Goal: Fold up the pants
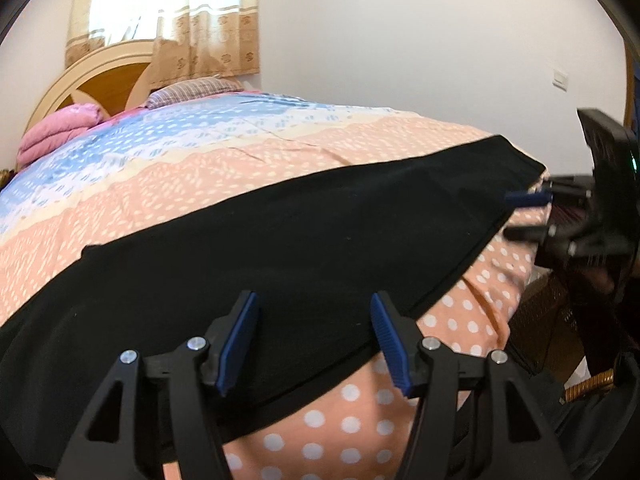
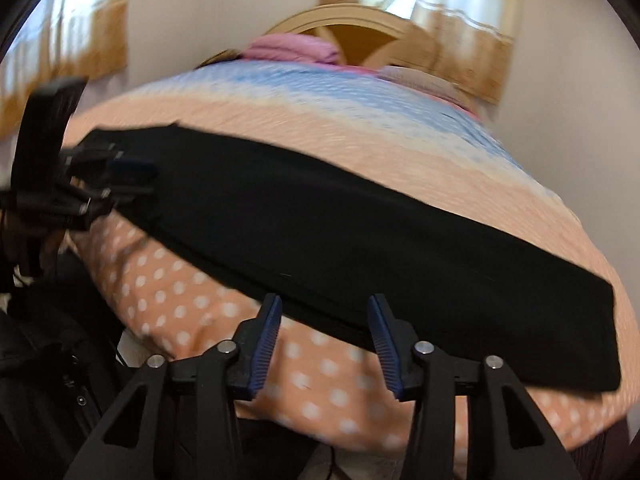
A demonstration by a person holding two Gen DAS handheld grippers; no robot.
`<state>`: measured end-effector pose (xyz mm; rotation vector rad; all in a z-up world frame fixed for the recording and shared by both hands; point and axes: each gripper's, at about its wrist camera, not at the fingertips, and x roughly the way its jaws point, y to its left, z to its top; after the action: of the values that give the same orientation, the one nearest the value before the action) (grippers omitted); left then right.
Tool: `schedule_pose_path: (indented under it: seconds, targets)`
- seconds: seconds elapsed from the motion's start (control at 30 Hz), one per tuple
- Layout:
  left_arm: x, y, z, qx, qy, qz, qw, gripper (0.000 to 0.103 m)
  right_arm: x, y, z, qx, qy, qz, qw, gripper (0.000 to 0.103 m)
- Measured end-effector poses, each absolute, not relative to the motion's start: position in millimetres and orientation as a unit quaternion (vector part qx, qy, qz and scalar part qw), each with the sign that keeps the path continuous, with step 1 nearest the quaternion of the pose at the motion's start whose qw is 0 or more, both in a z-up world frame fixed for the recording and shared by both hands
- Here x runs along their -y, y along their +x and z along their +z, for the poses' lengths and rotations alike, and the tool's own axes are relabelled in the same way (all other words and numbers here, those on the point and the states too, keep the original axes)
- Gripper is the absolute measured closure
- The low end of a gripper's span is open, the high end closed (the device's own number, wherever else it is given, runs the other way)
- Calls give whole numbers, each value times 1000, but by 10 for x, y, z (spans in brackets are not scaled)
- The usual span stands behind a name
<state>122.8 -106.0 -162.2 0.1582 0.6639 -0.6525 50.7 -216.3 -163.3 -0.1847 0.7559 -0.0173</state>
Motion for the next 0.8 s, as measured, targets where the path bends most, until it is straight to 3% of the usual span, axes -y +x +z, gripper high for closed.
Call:
schedule_pose_path:
  seconds: [0.27,0.33,0.4,0.43,0.8]
  targets:
    - [1021,1243,-1642,-321,61,-311,892,39,2037,796,-1821,-390,-117,2,913,60]
    - [999,1250,-1649,-322,58,-312,892,39,2031,817,-1842,-389,-117,3,914,67]
    - [994,1261,-1651,-324,54,-310,892,39,2047,829,-1821,-385,-107,4,916,93]
    - [980,1261,-1649,-325,53,-310,892,39,2062,831,-1792,-384,-101,2,918,96]
    - [924,1232,-1660,-331,43,-313,889,39,2042,667,-1831,-385,-98,3,918,100]
